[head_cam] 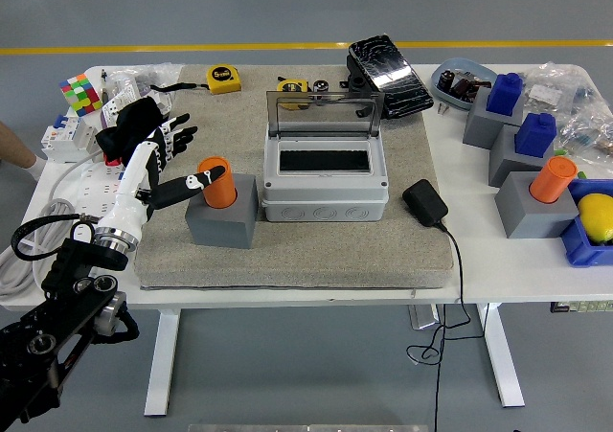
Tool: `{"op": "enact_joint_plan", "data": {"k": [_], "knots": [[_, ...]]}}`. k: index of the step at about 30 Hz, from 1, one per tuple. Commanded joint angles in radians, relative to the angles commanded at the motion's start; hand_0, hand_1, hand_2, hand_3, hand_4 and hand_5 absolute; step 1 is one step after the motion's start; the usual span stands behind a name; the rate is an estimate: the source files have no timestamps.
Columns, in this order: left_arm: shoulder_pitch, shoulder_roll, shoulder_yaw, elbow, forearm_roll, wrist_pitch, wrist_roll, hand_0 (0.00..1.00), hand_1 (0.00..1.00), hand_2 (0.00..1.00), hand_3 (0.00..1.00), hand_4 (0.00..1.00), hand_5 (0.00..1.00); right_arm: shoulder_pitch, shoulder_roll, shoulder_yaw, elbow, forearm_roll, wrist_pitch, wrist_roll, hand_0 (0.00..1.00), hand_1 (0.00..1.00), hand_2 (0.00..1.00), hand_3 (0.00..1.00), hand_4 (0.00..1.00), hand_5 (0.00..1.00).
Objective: Fetch the battery,place it into the box,close the lid of the box
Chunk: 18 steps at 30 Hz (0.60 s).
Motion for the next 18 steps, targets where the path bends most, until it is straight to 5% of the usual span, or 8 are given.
{"op": "enact_joint_plan", "data": {"k": [2, 3, 14, 15, 18], "knots": [[-0.004, -0.003, 0.013, 0.007, -0.006, 0.006, -0.012, 0.846, 0.837, 0.812, 0.892, 0.998, 0.132, 0.001, 0.0, 0.0, 0.0, 0.001, 0.0, 0.0, 0.677, 0.721, 0.715, 0.688, 0.998, 0.689], [-0.008, -0.006, 0.022, 0.014, -0.01, 0.007, -0.02, 0.74, 0.756, 0.753, 0.844, 0.998, 0.002, 0.001, 0.0, 0.0, 0.0, 0.0, 0.0, 0.0, 0.677, 0.721, 0.715, 0.688, 0.998, 0.689], [-0.036, -0.022, 0.101, 0.06, -0.031, 0.017, -0.064, 0.736, 0.734, 0.73, 0.787, 0.998, 0.002, 0.0, 0.0, -0.008, 0.0, 0.004, 0.001, -0.001, 0.677, 0.721, 0.715, 0.688, 0.998, 0.689], [-0.041, -0.026, 0.106, 0.068, -0.035, 0.02, -0.067, 0.636, 0.665, 0.681, 0.729, 0.998, 0.002, 0.0, 0.0, -0.009, 0.0, 0.005, 0.0, 0.0, 0.677, 0.721, 0.715, 0.688, 0.998, 0.689], [-0.052, -0.035, 0.118, 0.085, -0.048, 0.028, -0.073, 0.636, 0.665, 0.681, 0.729, 0.998, 0.002, 0.002, 0.001, -0.01, 0.001, 0.004, 0.0, 0.0, 0.677, 0.721, 0.715, 0.688, 0.998, 0.689]]}}
